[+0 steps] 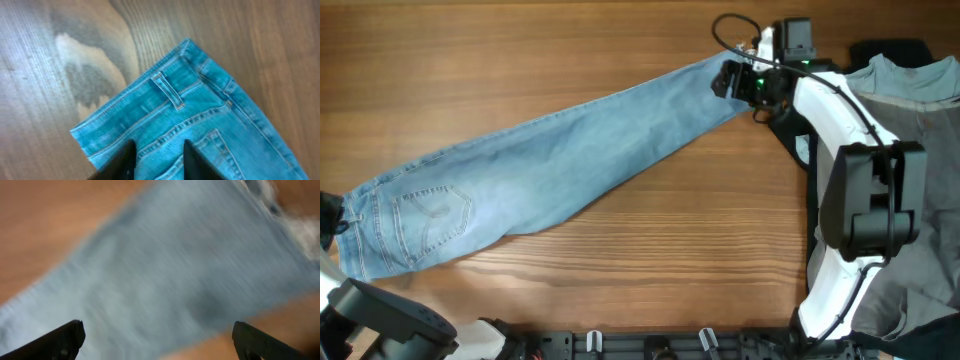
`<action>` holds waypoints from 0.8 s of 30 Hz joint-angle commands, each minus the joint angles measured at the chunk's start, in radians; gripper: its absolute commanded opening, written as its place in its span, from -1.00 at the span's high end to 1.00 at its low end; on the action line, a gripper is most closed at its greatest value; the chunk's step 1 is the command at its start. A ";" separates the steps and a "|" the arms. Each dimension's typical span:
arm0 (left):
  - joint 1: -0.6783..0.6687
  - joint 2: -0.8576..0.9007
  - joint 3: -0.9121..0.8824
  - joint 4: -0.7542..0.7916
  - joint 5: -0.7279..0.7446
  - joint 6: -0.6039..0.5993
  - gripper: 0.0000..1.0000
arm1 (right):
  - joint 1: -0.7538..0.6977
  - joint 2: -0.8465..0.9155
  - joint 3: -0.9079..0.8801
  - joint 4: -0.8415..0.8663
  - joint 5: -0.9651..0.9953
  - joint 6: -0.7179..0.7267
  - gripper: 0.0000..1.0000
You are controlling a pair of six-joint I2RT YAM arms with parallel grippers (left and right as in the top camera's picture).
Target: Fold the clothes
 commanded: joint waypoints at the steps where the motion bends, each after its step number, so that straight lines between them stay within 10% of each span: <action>1: -0.001 0.013 -0.001 0.002 -0.047 -0.007 0.06 | -0.022 -0.030 0.009 -0.065 -0.001 -0.129 -1.00; 4: -0.004 0.012 -0.001 -0.029 0.093 -0.006 0.11 | -0.031 -0.030 0.009 -0.073 0.060 -0.117 -1.00; 10: -0.087 0.031 -0.084 -0.061 0.193 0.032 0.90 | -0.034 0.024 0.009 0.109 0.189 -0.122 -0.99; 17: -0.125 0.032 -0.261 0.023 0.201 0.067 0.66 | -0.037 0.157 0.009 0.201 0.187 -0.120 -0.97; 20: -0.127 0.032 -0.262 0.028 0.243 0.085 0.47 | -0.037 0.182 0.009 0.204 0.104 -0.121 -0.74; 24: -0.129 0.032 -0.262 0.029 0.321 0.143 0.46 | -0.037 0.186 0.009 0.210 -0.059 -0.121 0.27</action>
